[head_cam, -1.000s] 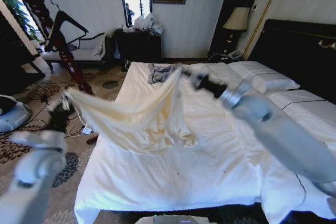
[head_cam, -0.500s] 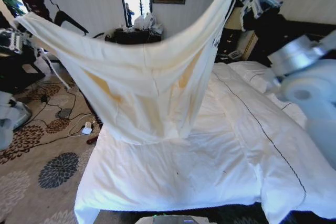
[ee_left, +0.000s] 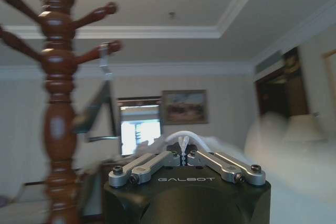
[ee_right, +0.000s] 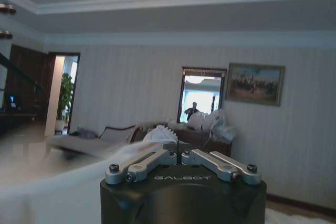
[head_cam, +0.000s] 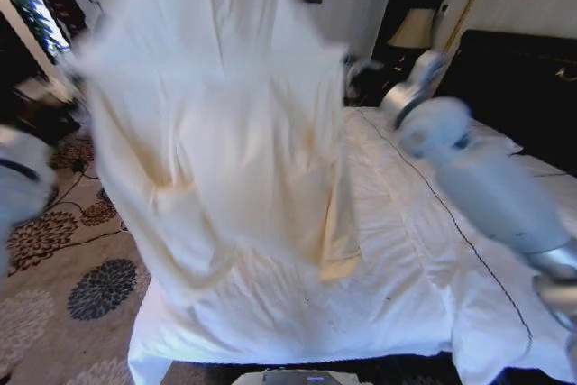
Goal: Pick up the clothes from the bed and hang them on the clothes hanger.
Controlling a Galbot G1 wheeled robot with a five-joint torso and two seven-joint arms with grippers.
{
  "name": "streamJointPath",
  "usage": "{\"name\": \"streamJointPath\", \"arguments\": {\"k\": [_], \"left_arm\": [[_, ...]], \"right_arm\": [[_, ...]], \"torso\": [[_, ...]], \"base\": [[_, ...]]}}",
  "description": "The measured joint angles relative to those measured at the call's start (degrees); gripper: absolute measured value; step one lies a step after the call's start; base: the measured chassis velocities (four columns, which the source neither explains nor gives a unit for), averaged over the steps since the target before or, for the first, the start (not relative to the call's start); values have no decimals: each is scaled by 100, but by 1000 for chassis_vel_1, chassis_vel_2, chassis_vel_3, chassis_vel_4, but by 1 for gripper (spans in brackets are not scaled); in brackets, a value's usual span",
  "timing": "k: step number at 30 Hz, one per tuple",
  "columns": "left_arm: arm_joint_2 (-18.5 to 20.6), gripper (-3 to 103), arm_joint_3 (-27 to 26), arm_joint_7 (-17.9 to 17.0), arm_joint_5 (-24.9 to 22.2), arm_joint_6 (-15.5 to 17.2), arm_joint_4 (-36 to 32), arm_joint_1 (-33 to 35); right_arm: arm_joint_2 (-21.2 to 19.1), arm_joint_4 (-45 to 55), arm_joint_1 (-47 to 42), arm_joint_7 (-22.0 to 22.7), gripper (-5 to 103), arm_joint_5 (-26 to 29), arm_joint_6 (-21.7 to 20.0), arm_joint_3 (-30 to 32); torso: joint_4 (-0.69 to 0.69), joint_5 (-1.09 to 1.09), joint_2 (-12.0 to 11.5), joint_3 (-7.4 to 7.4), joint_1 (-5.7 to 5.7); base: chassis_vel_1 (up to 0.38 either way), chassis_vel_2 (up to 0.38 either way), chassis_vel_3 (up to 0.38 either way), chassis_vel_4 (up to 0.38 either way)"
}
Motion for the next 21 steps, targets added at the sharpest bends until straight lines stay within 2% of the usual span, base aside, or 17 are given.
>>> {"name": "streamJointPath", "arguments": {"k": [1,4,6,12,15,18,21], "left_arm": [[-20,1,25,-14,-15,-4,-91,25],[16,1,56,-115,-77,-27,-217,3],[38,1,52,-181,-111,-29,-293,-3],[133,1,-138,-513,-157,-44,-539,41],[323,1,-125,-672,-207,-55,-229,-130],[464,1,-90,-679,-257,-62,5,-251],[927,1,-61,-573,-442,-91,601,-485]], "right_arm": [[-58,51,-52,-78,0,0,37,111],[-134,78,-40,-187,0,55,110,267],[-155,129,-34,-200,0,100,116,346],[-243,527,-44,-214,0,275,122,640],[-163,341,164,-215,0,267,135,590],[-62,151,296,-213,0,256,149,527],[336,-431,750,-200,0,222,196,260]], "torso": [[-2,-5,2,-2,-2],[11,-7,1,2,5],[12,-7,0,4,9],[5,-6,2,1,2],[8,-9,2,1,3],[9,-10,0,3,5],[5,-6,0,4,8]], "base": [[0,0,0,0],[0,0,0,0],[0,0,0,0],[0,0,0,0],[0,0,0,0],[0,0,0,0],[0,0,0,0]]}}
